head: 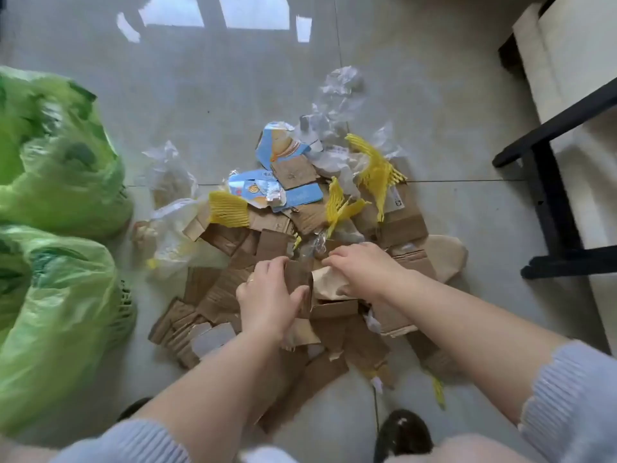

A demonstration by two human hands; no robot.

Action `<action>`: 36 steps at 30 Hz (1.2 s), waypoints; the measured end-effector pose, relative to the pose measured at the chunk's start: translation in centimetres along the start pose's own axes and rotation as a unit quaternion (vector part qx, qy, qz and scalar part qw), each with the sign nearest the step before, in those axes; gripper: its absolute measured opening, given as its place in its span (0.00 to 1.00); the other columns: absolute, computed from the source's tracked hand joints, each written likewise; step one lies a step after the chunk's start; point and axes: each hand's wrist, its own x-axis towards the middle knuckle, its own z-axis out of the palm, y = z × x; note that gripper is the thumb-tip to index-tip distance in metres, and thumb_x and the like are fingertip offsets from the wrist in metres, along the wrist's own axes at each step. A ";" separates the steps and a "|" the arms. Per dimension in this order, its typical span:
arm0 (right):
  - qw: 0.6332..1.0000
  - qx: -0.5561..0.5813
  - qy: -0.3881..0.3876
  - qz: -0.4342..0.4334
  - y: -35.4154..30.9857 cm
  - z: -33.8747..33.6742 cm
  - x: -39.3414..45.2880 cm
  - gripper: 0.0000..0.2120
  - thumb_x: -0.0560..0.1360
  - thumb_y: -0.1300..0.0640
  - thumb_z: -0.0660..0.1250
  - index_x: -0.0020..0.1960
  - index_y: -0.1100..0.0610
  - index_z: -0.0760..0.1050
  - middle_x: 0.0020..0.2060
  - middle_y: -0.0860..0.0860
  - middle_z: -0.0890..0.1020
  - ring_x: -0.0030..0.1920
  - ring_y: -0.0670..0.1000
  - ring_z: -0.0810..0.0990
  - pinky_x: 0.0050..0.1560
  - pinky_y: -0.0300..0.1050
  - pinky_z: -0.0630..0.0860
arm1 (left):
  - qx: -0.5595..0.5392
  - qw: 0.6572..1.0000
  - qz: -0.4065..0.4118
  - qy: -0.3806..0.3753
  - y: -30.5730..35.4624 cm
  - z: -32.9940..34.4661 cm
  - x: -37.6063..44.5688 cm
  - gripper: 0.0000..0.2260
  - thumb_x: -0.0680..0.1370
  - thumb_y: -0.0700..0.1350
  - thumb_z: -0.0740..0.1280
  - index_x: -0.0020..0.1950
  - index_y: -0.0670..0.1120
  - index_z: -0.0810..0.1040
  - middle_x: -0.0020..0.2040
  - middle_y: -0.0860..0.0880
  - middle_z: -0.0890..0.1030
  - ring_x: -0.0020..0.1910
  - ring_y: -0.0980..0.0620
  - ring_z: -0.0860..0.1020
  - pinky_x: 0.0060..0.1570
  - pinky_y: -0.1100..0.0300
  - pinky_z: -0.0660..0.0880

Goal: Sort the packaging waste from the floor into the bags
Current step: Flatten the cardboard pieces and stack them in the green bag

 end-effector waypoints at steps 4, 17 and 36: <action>0.998 -0.052 0.013 0.013 0.4 2.3 1.2 0.30 0.69 0.44 0.69 0.68 0.50 0.64 0.63 0.52 0.72 0.64 0.56 0.70 0.65 0.53 0.64 | -0.079 0.995 -0.061 0.021 -0.3 2.0 0.3 0.25 0.73 0.54 0.68 0.67 0.53 0.65 0.63 0.51 0.74 0.63 0.49 0.73 0.61 0.48 0.66; 0.981 0.000 0.159 0.110 2.0 3.0 0.7 0.18 0.68 0.46 0.68 0.53 0.54 0.72 0.52 0.52 0.77 0.56 0.56 0.72 0.54 0.51 0.64 | -0.195 0.980 -0.028 0.010 -1.6 1.2 0.5 0.09 0.77 0.45 0.64 0.55 0.46 0.79 0.51 0.48 0.81 0.52 0.48 0.77 0.54 0.52 0.75; 0.847 0.318 0.203 0.374 4.4 8.9 -6.4 0.26 0.67 0.40 0.70 0.58 0.56 0.76 0.73 0.53 0.62 0.73 0.56 0.59 0.71 0.55 0.58 | -0.175 0.982 -0.062 0.043 -2.4 -1.1 3.0 0.04 0.77 0.46 0.65 0.46 0.46 0.75 0.45 0.46 0.79 0.45 0.46 0.76 0.45 0.57 0.70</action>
